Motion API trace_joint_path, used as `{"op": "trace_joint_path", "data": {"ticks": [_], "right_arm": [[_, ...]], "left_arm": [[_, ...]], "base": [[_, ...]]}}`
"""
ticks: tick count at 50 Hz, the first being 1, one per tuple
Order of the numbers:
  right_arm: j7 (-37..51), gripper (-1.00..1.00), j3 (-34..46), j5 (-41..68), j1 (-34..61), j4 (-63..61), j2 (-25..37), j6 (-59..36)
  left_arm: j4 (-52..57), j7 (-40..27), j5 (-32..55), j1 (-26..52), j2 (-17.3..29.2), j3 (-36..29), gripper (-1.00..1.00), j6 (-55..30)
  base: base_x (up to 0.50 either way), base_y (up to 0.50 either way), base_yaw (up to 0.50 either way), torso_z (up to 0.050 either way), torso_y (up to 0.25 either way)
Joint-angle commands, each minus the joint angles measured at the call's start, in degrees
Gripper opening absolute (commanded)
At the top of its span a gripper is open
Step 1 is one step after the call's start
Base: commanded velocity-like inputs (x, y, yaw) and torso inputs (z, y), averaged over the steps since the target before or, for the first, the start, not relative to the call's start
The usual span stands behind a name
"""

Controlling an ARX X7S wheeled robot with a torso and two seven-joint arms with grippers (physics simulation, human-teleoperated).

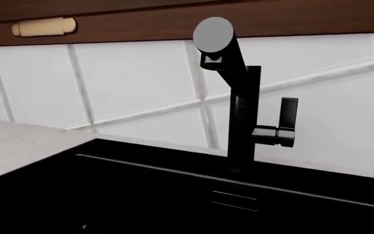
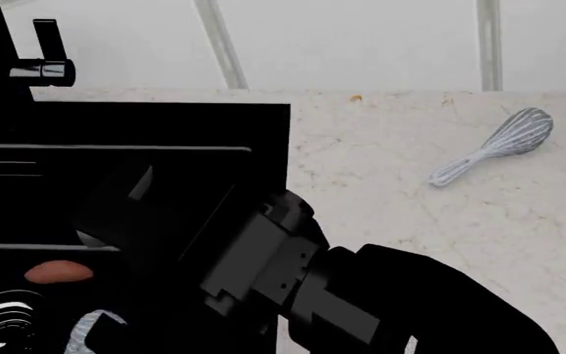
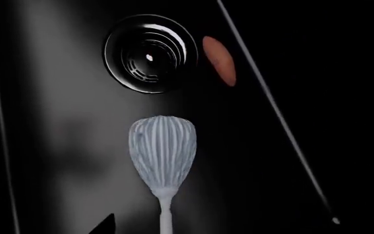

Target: Pick the whisk from the counter and place it in the sink

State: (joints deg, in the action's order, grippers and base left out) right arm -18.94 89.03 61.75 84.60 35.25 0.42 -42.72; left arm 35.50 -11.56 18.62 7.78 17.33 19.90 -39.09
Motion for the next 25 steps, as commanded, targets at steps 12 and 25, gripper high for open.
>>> {"op": "trace_joint_path", "data": {"ticks": [12, 25], "right_arm": [[0.6, 1.0, -1.1, 5.0, 5.3, 0.3, -0.4, 0.1], [2.2, 1.0, -7.7, 9.8, 9.7, 1.5, 3.6, 1.9]], "left_arm": [[1.3, -0.7, 0.9, 0.9, 0.6, 0.5, 1.0, -1.4], [0.4, -0.9, 0.6, 1.3, 0.7, -0.7, 1.0, -0.9]], "base": [[0.0, 0.0, 0.0, 0.0, 0.0], [0.0, 0.0, 0.0, 0.0, 0.0]]}}
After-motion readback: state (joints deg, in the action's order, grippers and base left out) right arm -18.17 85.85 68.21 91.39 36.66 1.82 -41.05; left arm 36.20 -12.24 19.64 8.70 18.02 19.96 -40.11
